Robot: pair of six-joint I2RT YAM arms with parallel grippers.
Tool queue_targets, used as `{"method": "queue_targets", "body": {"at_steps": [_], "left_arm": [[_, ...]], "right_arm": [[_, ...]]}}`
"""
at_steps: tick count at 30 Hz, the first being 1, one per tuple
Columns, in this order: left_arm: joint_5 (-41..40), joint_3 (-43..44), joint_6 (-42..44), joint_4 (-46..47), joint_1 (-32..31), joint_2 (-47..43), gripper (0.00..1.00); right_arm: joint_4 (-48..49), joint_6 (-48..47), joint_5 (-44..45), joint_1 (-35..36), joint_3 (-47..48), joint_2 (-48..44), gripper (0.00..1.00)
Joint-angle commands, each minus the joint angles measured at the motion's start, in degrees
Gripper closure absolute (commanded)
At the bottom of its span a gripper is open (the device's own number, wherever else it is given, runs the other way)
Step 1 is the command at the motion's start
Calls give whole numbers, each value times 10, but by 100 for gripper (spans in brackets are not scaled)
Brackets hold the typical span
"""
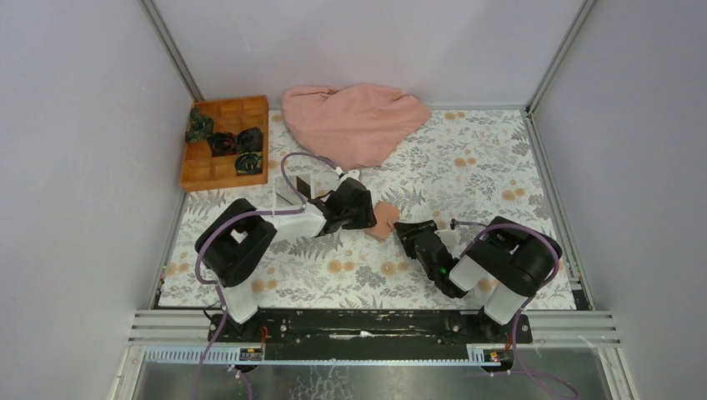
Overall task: Put the credit cards into the card holder
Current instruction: Close the card holder at the center of the board.
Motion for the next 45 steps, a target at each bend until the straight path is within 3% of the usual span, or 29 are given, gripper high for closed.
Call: {"method": "queue_targets", "body": {"at_steps": [1,45], "left_arm": [[11,-12,7,-14,3,28,43],[-6,-17,43,-33,3,35,46]], "right_arm": [[3,-5,-4,-1,15,10,56],[-20,-54,-48,-1,76,49,55]]}}
